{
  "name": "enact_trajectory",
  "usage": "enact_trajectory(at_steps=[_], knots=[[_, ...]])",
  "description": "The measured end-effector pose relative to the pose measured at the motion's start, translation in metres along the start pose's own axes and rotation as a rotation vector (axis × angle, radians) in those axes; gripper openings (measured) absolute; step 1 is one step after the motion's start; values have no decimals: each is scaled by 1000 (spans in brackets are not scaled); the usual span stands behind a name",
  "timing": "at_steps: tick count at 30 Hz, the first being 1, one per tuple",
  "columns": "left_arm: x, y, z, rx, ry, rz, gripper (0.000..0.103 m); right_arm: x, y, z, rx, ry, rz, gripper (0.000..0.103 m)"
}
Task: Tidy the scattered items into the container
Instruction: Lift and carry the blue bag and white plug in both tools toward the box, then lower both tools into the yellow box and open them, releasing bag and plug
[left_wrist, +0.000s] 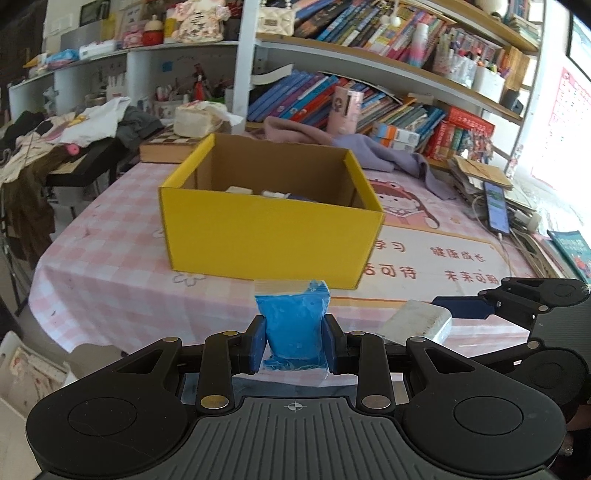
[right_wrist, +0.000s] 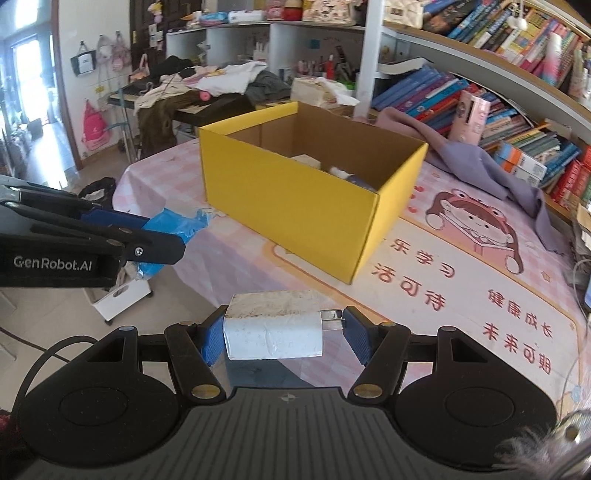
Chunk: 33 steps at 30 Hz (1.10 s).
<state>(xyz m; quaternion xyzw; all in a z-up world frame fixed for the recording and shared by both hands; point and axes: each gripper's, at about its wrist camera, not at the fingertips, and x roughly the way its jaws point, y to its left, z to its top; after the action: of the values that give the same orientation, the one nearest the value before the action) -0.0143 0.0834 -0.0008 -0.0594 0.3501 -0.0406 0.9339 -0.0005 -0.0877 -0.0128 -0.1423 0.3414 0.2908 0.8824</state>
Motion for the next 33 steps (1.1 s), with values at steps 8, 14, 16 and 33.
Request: enact_trajectory(at_steps=[8, 14, 16, 33], knots=[[4, 11, 8, -28, 6, 27, 30, 8, 0, 10, -45, -10, 44, 63], [4, 11, 25, -21, -27, 53, 30, 13, 0, 27, -100, -69, 80, 63], [3, 13, 35, -34, -40, 51, 30, 13, -1, 36, -119, -104, 90, 63], [71, 35, 132, -34, -113, 36, 30, 50, -64, 142, -203, -257, 35, 63]])
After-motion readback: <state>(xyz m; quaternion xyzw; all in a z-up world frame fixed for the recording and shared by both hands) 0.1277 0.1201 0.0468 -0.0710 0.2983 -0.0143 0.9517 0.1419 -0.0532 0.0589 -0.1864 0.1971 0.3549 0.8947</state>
